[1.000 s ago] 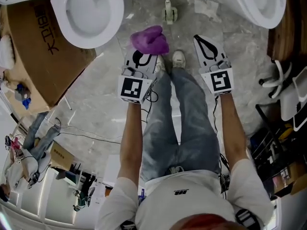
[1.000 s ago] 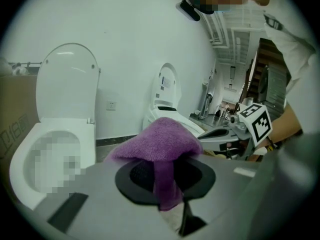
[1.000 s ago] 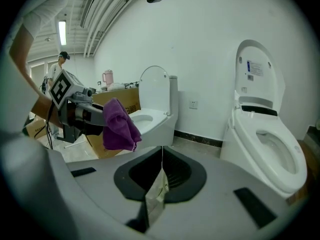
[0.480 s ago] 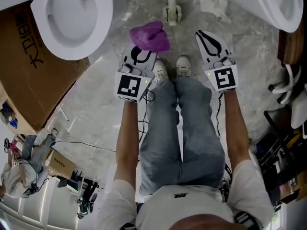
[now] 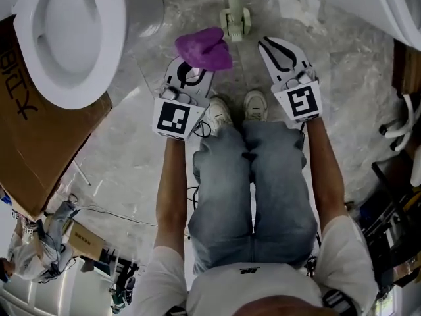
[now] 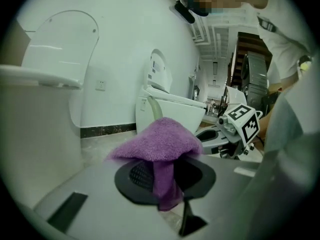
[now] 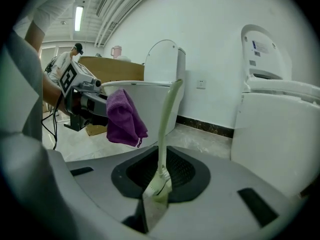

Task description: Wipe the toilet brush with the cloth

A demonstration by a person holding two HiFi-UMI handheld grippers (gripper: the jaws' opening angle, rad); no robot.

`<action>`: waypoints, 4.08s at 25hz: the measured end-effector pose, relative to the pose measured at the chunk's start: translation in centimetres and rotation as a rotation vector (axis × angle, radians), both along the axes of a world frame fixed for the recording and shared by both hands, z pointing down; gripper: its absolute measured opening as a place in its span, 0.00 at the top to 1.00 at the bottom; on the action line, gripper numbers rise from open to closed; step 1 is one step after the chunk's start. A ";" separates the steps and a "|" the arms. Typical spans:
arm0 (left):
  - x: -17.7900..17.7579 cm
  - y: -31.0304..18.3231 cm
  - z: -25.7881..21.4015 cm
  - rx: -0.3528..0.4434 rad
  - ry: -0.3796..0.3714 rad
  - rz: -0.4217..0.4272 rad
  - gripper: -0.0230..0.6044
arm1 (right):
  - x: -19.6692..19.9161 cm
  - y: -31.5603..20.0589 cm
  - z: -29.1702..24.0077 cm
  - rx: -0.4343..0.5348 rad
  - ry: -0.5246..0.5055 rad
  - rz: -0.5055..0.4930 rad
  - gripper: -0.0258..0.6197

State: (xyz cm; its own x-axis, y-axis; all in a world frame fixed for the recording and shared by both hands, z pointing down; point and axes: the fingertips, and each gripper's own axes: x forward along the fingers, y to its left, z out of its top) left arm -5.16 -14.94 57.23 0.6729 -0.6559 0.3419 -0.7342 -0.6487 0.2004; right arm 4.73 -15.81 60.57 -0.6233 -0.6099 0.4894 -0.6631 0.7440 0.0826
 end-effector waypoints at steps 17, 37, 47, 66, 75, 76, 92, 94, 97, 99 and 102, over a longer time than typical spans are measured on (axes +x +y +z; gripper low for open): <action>2.3 -2.0 10.6 0.124 0.028 0.080 0.78 | -2.5 -2.3 13.2 0.098 0.073 -0.162 0.74; 7.4 -4.3 15.4 0.159 0.043 0.216 0.64 | -4.7 -4.1 17.1 0.186 0.077 -0.252 0.80; 8.2 -5.3 16.6 0.187 0.003 0.205 0.77 | -4.8 -4.1 17.3 0.239 0.096 -0.283 0.84; 7.5 -5.4 7.5 0.220 0.130 0.215 0.79 | -4.7 -4.1 17.6 0.265 0.116 -0.295 0.84; 6.8 -6.7 1.9 0.214 0.151 0.205 0.77 | -4.8 -4.1 17.8 0.269 0.122 -0.301 0.83; 6.7 -6.9 1.1 0.214 0.159 0.205 0.76 | -4.8 -4.1 17.8 0.269 0.123 -0.301 0.83; 6.2 -9.1 -4.1 0.264 0.249 0.200 0.69 | -4.8 -4.0 18.0 0.272 0.128 -0.307 0.83; 6.2 -8.8 -3.7 0.269 0.255 0.201 0.70 | -4.9 -4.1 17.9 0.274 0.128 -0.309 0.83; 6.3 -8.2 -2.5 0.259 0.243 0.211 0.73 | -4.8 -4.1 17.9 0.274 0.127 -0.307 0.83; 6.3 -7.8 -1.6 0.253 0.235 0.216 0.74 | -4.8 -4.1 17.8 0.274 0.127 -0.308 0.83; 6.2 -7.1 -0.4 0.249 0.241 0.222 0.76 | -4.8 -4.1 17.8 0.274 0.127 -0.310 0.83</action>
